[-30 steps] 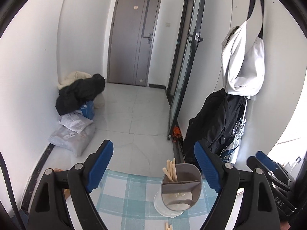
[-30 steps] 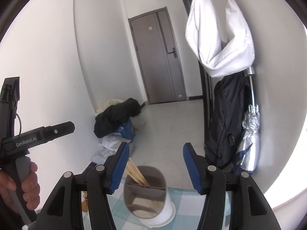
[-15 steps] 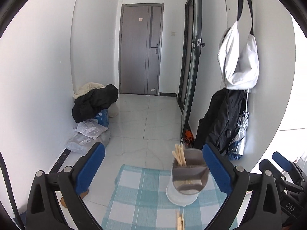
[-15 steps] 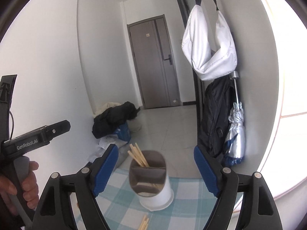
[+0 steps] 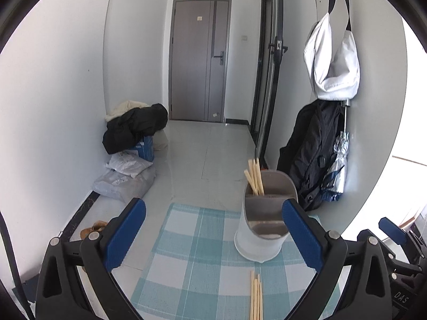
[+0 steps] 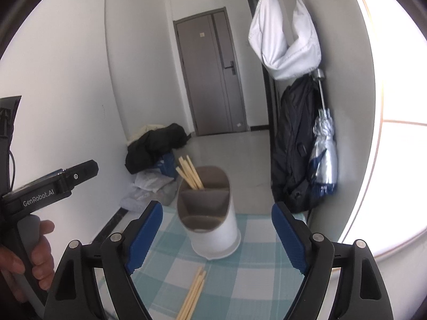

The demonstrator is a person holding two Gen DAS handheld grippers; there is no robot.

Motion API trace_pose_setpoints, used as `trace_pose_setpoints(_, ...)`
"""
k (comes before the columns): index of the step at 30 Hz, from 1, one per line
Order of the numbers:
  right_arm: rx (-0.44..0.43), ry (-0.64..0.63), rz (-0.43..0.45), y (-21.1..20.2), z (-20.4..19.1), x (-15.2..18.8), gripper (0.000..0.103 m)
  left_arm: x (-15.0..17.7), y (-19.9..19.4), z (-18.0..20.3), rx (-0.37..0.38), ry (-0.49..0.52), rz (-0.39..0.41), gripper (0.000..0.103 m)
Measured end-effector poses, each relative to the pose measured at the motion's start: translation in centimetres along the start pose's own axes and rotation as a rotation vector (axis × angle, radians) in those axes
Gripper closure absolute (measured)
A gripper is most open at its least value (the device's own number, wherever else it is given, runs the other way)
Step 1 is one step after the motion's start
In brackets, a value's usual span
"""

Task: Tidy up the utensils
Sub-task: 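Open both grippers and pull them back from the utensil holder, then lower the right gripper to the chopstick pile and close on one chopstick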

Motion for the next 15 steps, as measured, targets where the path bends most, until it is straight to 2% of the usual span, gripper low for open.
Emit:
trace_pose_setpoints(3,0.006,-0.001,-0.026,0.5,0.0,1.4,0.019,1.6,0.8,0.1,0.003,0.021,-0.030,0.003)
trace_pose_setpoints(11,0.001,0.016,-0.133,2.6,0.3,5.2,0.019,5.6,3.8,-0.8,-0.003,-0.006,-0.134,0.003)
trace_pose_setpoints(15,-0.001,0.010,-0.214,4.5,-0.1,7.2,0.019,6.2,4.8,-1.5,-0.006,-0.041,-0.185,0.003)
Point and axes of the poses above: each gripper's, at about its wrist camera, not at the fingertips, and y roughly the way its jaws point, z to its right, x to its underside, the point moved 4 cm from there along y, roughly the way its jaws point, and after that the axes turned 3 degrees about -y, right-handed, at the moved point
